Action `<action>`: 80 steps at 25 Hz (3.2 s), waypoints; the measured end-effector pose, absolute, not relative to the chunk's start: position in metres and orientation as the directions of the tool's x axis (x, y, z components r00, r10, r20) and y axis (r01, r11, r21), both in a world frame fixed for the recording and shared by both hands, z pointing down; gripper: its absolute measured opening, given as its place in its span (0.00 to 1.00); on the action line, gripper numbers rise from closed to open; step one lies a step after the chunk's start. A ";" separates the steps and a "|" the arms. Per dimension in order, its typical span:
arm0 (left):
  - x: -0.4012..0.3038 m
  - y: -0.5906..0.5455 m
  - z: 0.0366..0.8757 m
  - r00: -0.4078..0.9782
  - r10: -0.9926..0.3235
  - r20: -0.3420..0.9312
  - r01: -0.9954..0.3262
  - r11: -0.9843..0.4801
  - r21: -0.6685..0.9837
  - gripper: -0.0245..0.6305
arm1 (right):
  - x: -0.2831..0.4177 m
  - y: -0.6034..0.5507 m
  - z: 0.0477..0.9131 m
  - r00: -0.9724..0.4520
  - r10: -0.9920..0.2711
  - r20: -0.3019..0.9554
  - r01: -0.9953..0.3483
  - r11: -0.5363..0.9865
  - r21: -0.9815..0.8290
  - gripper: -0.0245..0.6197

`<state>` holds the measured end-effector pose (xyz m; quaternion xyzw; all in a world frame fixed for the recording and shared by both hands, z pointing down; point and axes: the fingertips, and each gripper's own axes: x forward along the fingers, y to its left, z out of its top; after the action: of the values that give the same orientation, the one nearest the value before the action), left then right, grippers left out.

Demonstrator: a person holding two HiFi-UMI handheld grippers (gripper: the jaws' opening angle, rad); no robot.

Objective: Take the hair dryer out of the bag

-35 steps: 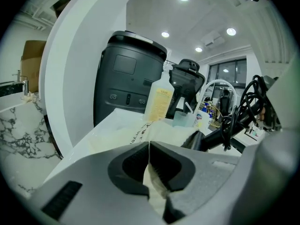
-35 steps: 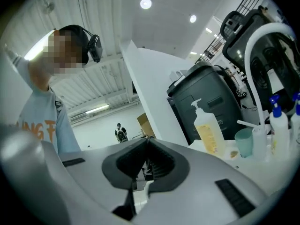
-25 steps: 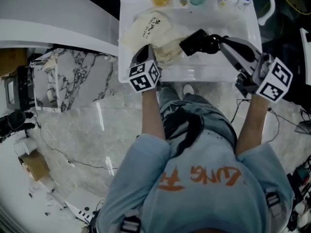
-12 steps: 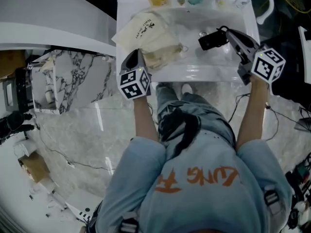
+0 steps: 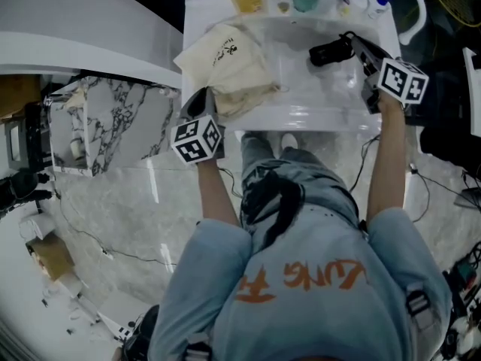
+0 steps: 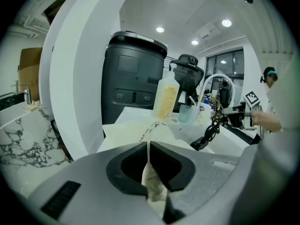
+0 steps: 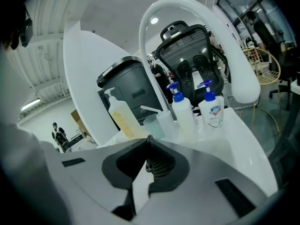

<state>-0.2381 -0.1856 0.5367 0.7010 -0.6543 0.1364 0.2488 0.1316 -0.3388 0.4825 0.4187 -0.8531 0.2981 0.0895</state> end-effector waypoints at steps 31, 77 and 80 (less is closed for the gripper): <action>-0.017 -0.254 0.487 0.519 -0.786 0.336 -0.854 -0.460 0.243 0.06 | 0.135 -0.234 0.619 -0.381 -0.447 0.809 -0.900 0.378 -0.215 0.07; -0.051 -0.360 0.267 0.190 -0.977 -0.092 -0.982 -0.191 -0.002 0.05 | 0.083 -0.372 0.261 -0.512 -0.858 -0.050 -0.859 0.512 -0.005 0.04; -0.049 -0.360 0.274 0.202 -0.976 -0.080 -0.979 -0.200 -0.033 0.05 | 0.081 -0.375 0.271 -0.520 -0.854 -0.027 -0.854 0.520 0.014 0.04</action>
<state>-0.0488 -0.3601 0.2737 0.7744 -0.6312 -0.0204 -0.0382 0.0810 -0.3755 0.2711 0.4898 -0.8717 -0.0129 -0.0085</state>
